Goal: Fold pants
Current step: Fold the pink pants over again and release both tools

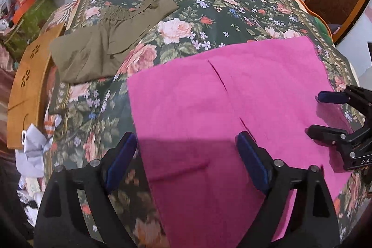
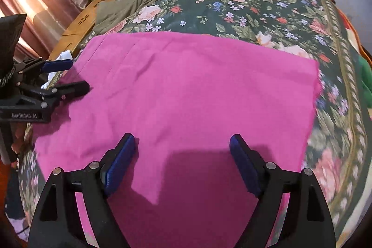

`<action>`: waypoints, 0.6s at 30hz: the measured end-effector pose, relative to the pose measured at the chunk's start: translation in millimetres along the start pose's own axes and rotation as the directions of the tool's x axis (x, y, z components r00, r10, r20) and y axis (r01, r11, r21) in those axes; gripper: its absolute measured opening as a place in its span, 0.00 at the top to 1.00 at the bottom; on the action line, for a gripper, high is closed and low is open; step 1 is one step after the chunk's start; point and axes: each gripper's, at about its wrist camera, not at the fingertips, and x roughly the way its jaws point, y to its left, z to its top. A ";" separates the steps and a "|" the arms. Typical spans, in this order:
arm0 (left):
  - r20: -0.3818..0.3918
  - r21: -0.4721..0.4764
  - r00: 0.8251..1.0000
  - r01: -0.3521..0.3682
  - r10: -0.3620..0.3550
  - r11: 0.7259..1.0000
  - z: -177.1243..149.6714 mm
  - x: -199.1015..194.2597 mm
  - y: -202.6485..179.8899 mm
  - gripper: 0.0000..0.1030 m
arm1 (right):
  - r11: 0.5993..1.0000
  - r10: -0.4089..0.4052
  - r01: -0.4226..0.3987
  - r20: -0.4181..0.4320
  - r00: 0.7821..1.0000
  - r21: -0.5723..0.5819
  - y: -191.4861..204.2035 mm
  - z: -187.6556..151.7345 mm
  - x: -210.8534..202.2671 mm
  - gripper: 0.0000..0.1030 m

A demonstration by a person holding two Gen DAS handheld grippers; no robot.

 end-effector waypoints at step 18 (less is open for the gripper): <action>0.038 -0.043 0.999 -0.032 0.034 0.999 -58.0 -44.7 -1.4 0.11 | 0.997 -0.074 0.072 0.057 0.996 0.031 -1.2 -56.4 -40.4 0.18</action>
